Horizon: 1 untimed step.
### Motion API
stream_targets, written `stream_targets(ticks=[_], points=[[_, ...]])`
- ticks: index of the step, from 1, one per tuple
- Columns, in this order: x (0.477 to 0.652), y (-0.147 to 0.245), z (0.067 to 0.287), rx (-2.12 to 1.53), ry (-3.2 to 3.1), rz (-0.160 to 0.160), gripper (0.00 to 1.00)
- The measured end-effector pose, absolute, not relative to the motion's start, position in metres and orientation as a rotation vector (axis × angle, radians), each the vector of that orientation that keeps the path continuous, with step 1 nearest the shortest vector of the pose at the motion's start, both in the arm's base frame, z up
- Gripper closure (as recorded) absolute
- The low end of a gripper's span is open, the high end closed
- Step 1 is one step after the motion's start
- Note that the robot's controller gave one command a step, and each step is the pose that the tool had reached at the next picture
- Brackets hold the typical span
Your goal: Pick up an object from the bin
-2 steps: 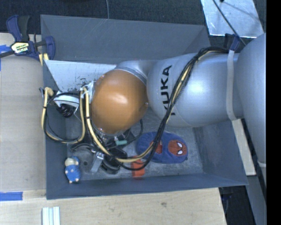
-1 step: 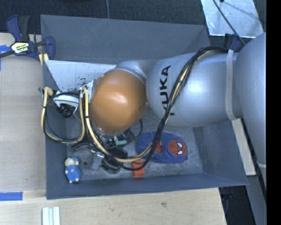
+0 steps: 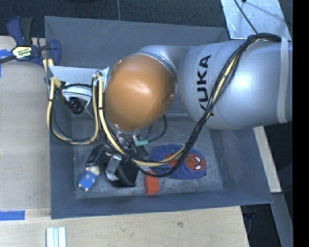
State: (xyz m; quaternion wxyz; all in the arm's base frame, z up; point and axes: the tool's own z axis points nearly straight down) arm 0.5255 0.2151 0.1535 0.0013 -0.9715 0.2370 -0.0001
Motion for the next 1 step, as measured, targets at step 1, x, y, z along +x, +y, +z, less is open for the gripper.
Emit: stream_targets(ticks=[1], points=[[0.5244,0.2146,0.1797,-3.051,0.749,0.006,1.00]])
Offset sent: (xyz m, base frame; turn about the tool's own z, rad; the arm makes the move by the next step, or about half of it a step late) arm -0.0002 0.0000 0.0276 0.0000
